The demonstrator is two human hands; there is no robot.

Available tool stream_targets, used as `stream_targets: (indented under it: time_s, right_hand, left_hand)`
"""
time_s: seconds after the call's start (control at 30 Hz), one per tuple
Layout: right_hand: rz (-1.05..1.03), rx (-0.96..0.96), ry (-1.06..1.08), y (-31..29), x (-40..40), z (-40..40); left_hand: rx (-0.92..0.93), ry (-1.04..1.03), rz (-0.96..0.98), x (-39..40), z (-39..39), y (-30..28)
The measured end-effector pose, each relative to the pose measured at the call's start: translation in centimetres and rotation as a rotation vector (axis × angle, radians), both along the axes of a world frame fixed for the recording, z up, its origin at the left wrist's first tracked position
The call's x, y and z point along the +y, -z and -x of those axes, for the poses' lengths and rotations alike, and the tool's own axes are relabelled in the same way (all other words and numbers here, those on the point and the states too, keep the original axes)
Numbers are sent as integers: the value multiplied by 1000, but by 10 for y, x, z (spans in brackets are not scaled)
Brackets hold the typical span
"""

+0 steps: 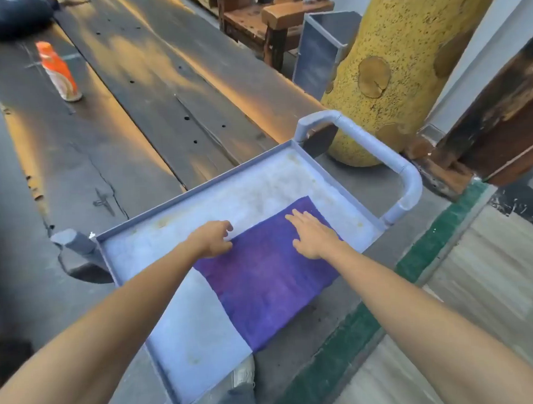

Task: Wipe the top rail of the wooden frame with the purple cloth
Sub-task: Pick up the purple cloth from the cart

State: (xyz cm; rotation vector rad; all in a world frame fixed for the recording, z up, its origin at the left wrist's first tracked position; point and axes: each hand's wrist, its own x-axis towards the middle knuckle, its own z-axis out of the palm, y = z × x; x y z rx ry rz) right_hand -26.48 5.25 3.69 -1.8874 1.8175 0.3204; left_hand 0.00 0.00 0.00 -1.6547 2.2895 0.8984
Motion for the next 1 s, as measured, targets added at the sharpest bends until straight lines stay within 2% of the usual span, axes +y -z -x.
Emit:
stream_targets:
  time_s: [0.17,0.4,0.5,0.63,0.7,0.83,1.0]
  right_hand:
    - [-97,40,-103,12,-23,-19]
    - [-56,60,-171,40,-41,-24]
    - [-40,22,-180,44,-43,-16]
    - [32,39,-186,38,-48,-4]
    - [44,93,-198,30,-50,7]
    - [118,36,-208,15,-47,48]
    - [250,-106,-191,-11,-31,111]
  left_hand:
    - [-81,-33,-43,-1,2,17]
    - [-124,29,-98,-5,26,22]
    - [-24,120,-55,-7,38,14]
    - [252,55,-80,-9,51,-4]
    - [315,52,-38,-9,56,-14]
    - [368,21,76,-9,65,-27]
    - [309,33,195,-14,87,-36]
